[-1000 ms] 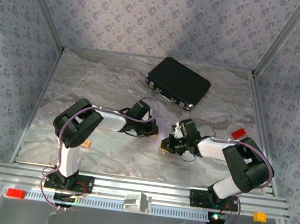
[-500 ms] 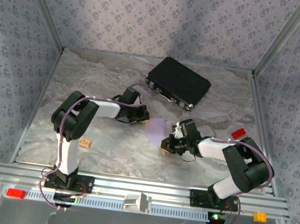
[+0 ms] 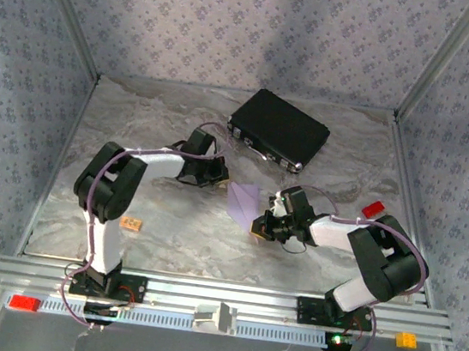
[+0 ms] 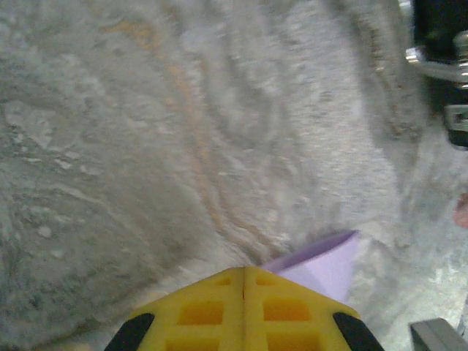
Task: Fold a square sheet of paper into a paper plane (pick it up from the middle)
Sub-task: Fourth fold the wing at the center of the table.
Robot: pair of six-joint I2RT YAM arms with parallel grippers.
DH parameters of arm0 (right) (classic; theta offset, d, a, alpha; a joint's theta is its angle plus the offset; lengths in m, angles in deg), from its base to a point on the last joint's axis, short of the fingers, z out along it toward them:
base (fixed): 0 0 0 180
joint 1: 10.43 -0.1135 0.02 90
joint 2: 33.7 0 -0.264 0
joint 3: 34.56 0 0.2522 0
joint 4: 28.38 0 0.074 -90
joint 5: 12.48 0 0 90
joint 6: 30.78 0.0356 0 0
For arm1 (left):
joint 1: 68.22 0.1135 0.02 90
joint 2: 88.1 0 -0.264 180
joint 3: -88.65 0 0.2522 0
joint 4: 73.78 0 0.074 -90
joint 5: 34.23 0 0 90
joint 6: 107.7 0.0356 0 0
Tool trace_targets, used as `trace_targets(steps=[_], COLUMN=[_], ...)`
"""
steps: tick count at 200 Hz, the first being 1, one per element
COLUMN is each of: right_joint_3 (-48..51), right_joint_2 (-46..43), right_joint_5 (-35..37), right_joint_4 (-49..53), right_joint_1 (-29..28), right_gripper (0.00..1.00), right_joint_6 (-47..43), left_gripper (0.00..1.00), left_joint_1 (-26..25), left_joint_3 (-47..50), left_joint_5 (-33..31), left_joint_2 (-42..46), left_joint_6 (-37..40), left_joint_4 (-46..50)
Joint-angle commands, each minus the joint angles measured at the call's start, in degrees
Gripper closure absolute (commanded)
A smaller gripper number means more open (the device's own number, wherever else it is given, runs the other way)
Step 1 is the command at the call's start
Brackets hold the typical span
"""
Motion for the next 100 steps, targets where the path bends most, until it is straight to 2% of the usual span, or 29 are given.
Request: trace_targets(steps=[1, 63, 100], right_joint_3=[0.8, -0.1, -0.2], right_joint_2=[1.0, 0.3, -0.5], right_joint_5=[2.1, 2.3, 1.9], right_joint_4=[7.3, 7.0, 6.8], right_joint_1=[0.0, 0.1, 0.1], right_gripper=[1.00, 1.00, 1.00], right_joint_6=[-0.8, -0.5, -0.4], left_gripper=[0.97, 0.97, 0.98], left_joint_1=[-1.8, -11.4, -13.1], left_joint_3=[0.5, 0.5, 0.9], left_joint_5=[-1.3, 1.2, 1.3], left_joint_2=[5.0, 0.1, -3.4], left_joint_6=[1.5, 0.4, -1.0], left_joint_4=[1.4, -2.2, -3.8])
